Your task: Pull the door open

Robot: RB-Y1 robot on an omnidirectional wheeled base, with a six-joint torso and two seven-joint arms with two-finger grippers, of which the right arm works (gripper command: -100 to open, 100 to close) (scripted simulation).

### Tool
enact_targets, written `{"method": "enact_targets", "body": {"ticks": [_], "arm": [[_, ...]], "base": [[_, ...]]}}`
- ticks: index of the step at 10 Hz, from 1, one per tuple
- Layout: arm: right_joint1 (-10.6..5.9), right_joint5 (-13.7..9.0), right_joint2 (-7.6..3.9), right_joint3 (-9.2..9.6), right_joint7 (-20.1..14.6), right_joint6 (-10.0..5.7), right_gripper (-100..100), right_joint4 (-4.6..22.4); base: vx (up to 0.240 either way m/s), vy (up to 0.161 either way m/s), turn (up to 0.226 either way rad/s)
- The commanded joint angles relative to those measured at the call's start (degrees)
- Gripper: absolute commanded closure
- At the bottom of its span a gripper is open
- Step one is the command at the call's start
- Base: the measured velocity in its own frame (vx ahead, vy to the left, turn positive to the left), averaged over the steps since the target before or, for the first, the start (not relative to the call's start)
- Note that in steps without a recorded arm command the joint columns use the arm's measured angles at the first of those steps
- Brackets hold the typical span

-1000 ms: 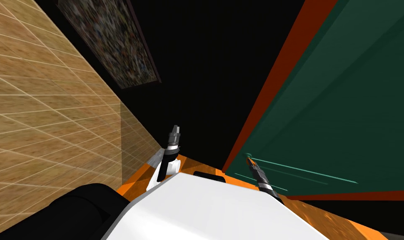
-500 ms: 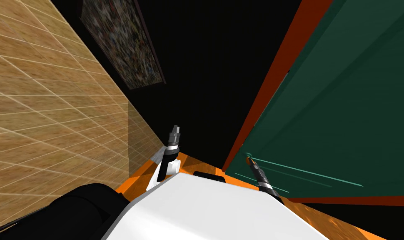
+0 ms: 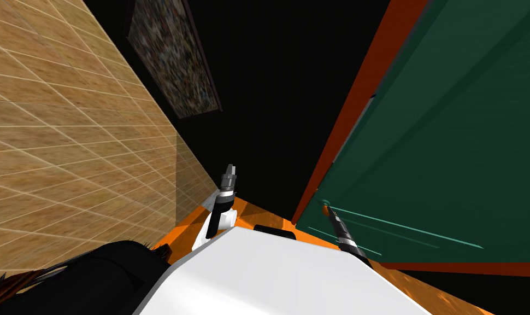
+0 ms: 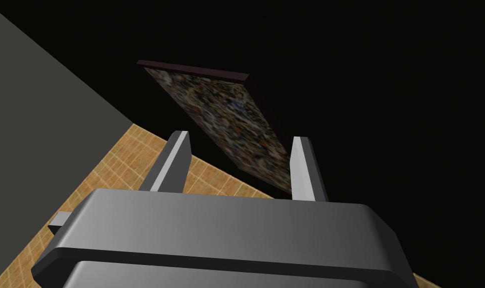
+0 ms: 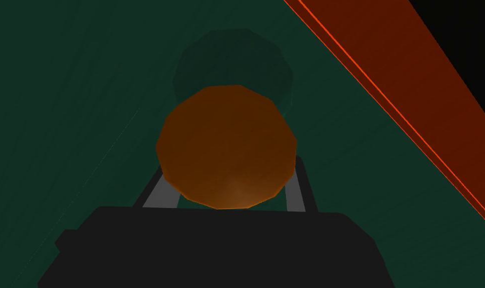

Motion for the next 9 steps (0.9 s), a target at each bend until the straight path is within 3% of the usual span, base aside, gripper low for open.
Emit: {"method": "enact_targets", "body": {"ticks": [1, 7, 9], "arm": [[-0.15, -1.2, 0.23, 0.80, -2.9, 0.20, 100, 0.1], [-0.84, -5.0, -0.13, 2.04, -10.1, 0.79, 100, 0.6], [-1.32, -7.6, -0.38, 2.90, -14.0, 1.20, 100, 1.0]], "base": [[-0.045, -0.013, 0.091], [-0.058, -0.023, 0.074], [-0.072, -0.031, 0.124]]}}
